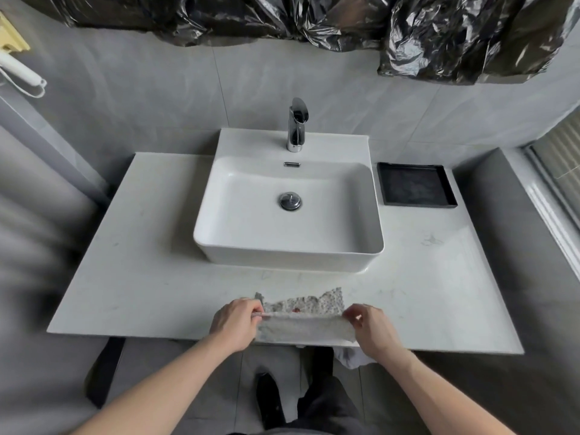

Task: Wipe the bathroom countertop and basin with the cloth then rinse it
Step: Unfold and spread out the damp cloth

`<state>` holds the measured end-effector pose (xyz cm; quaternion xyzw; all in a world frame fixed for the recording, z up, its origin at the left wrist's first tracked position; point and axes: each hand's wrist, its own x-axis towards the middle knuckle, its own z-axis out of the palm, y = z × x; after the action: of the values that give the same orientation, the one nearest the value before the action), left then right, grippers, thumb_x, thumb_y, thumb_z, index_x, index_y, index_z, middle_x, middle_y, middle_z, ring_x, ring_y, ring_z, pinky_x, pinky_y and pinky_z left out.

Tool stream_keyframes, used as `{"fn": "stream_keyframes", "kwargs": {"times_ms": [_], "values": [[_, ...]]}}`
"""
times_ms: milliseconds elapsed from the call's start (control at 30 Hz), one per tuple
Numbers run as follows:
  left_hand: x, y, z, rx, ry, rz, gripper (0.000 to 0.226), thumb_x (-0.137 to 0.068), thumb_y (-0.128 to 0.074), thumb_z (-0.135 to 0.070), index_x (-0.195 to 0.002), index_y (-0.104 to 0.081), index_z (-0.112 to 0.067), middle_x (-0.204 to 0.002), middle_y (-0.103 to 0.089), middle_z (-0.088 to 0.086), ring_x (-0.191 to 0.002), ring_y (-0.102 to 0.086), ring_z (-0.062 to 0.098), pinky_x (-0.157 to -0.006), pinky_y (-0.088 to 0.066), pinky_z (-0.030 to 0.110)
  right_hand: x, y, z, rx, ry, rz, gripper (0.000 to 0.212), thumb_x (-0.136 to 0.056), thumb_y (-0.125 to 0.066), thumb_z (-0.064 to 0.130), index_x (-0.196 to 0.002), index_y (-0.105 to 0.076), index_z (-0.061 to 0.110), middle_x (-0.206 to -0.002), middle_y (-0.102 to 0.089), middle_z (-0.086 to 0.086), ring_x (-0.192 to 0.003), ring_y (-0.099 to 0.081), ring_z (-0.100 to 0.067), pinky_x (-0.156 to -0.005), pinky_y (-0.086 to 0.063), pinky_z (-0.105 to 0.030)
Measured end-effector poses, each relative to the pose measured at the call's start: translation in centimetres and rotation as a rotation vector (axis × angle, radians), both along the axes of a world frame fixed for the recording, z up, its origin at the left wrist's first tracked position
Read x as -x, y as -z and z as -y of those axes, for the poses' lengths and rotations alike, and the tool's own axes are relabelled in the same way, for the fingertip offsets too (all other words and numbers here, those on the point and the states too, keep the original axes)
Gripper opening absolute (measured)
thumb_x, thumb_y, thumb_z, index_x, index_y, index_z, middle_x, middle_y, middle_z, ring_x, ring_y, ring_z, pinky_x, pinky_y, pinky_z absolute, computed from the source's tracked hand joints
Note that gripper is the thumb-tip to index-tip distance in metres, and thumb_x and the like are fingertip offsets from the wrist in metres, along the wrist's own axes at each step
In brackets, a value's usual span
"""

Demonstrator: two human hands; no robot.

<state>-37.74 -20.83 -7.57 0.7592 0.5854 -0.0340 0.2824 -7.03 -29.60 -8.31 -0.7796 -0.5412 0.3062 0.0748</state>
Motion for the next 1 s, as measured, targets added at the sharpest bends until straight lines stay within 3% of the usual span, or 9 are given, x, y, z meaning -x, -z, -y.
{"fn": "stream_keyframes", "kwargs": {"times_ms": [100, 200, 300, 433, 500, 633, 733, 833, 1000], "values": [[-0.8, 0.4, -1.4, 0.015, -0.059, -0.039, 0.013, -0.092, -0.061, -0.031, -0.104, -0.065, -0.034, -0.112, -0.067, -0.013, -0.102, -0.064, 0.018, -0.080, -0.050, 0.031, -0.2, 0.5, -3.3, -0.029, -0.005, 0.002, 0.023, -0.094, -0.063, 0.014, -0.102, -0.080, 0.026, -0.101, -0.079, 0.005, -0.090, -0.071, -0.019, -0.077, -0.051, -0.029], [-1.6, 1.2, -1.2, -0.061, -0.078, -0.088, 0.032, -0.092, -0.057, -0.022, -0.124, -0.055, -0.029, -0.123, -0.059, -0.005, -0.110, -0.058, 0.021, -0.086, -0.048, 0.035, -0.1, 1.4, -5.3, -0.019, 0.048, 0.031, 0.028, -0.092, -0.065, 0.012, -0.114, -0.076, 0.025, -0.117, -0.074, 0.000, -0.109, -0.066, -0.025, -0.093, -0.051, -0.034], [-2.5, 2.1, 0.5, -0.111, 0.034, -0.092, 0.041, -0.091, -0.053, -0.019, -0.131, -0.049, -0.028, -0.130, -0.047, -0.005, -0.116, -0.050, 0.020, -0.096, -0.045, 0.035, 0.4, 2.3, -4.8, 0.004, 0.121, 0.030, 0.047, -0.091, -0.065, 0.014, -0.137, -0.061, 0.022, -0.137, -0.059, -0.002, -0.124, -0.054, -0.029, -0.103, -0.044, -0.036], [-3.1, 3.4, 3.1, 0.075, 0.157, -0.060, 0.054, -0.086, -0.051, -0.009, -0.135, -0.049, -0.030, -0.142, -0.033, -0.011, -0.131, -0.038, 0.018, -0.105, -0.043, 0.037, 1.2, 4.0, -2.9, 0.121, 0.222, -0.042, 0.064, -0.095, -0.062, 0.026, -0.153, -0.039, 0.014, -0.141, -0.050, -0.010, -0.130, -0.049, -0.031, -0.111, -0.037, -0.038], [-3.1, 3.5, 3.3, 0.161, 0.160, -0.080, 0.058, -0.085, -0.053, -0.008, -0.139, -0.045, -0.029, -0.146, -0.027, -0.011, -0.134, -0.033, 0.019, -0.107, -0.043, 0.039, 1.6, 4.9, -2.7, 0.120, 0.287, -0.074, 0.060, -0.093, -0.060, 0.028, -0.149, -0.040, 0.018, -0.130, -0.058, -0.011, -0.121, -0.053, -0.030, -0.105, -0.042, -0.039], [-3.1, 2.9, 3.1, 0.164, 0.151, -0.077, 0.064, -0.085, -0.053, -0.006, -0.144, -0.039, -0.030, -0.152, -0.021, -0.010, -0.140, -0.029, 0.020, -0.112, -0.040, 0.039, 1.8, 5.7, -3.0, 0.129, 0.383, -0.141, 0.039, -0.088, -0.065, 0.028, -0.122, -0.049, 0.021, -0.085, -0.069, 0.002, -0.092, -0.066, -0.027, -0.083, -0.052, -0.041], [-2.7, 2.4, 3.2, 0.190, 0.139, -0.081, 0.076, -0.086, -0.052, -0.005, -0.151, -0.030, -0.035, -0.162, -0.010, -0.010, -0.149, -0.020, 0.021, -0.117, -0.034, 0.041, 2.0, 5.3, -3.5, 0.125, 0.388, -0.125, 0.015, -0.085, -0.063, 0.029, -0.098, -0.062, 0.022, -0.092, -0.070, -0.003, -0.089, -0.066, -0.026, -0.078, -0.053, -0.035], [-2.3, 1.7, 3.2, 0.260, 0.154, -0.057, 0.080, -0.089, -0.050, -0.006, -0.157, -0.020, -0.036, -0.167, 0.005, -0.014, -0.155, -0.005, 0.019, -0.122, -0.024, 0.043, 2.8, 4.0, -3.7, 0.099, 0.453, -0.214, 0.010, -0.085, -0.058, 0.023, -0.092, -0.062, 0.018, -0.088, -0.068, -0.002, -0.082, -0.065, -0.021, -0.065, -0.047, -0.031], [-1.1, 0.8, 3.5, 0.218, 0.085, 0.045, 0.062, -0.091, -0.049, -0.011, -0.147, -0.040, -0.035, -0.163, -0.017, -0.016, -0.149, -0.022, 0.013, -0.119, -0.030, 0.035, 5.9, 1.7, -3.6, 0.019, 0.533, -0.351, 0.013, -0.088, -0.059, 0.030, -0.089, -0.061, 0.018, -0.078, -0.071, 0.000, -0.071, -0.067, -0.017, -0.064, -0.055, -0.033]]}}
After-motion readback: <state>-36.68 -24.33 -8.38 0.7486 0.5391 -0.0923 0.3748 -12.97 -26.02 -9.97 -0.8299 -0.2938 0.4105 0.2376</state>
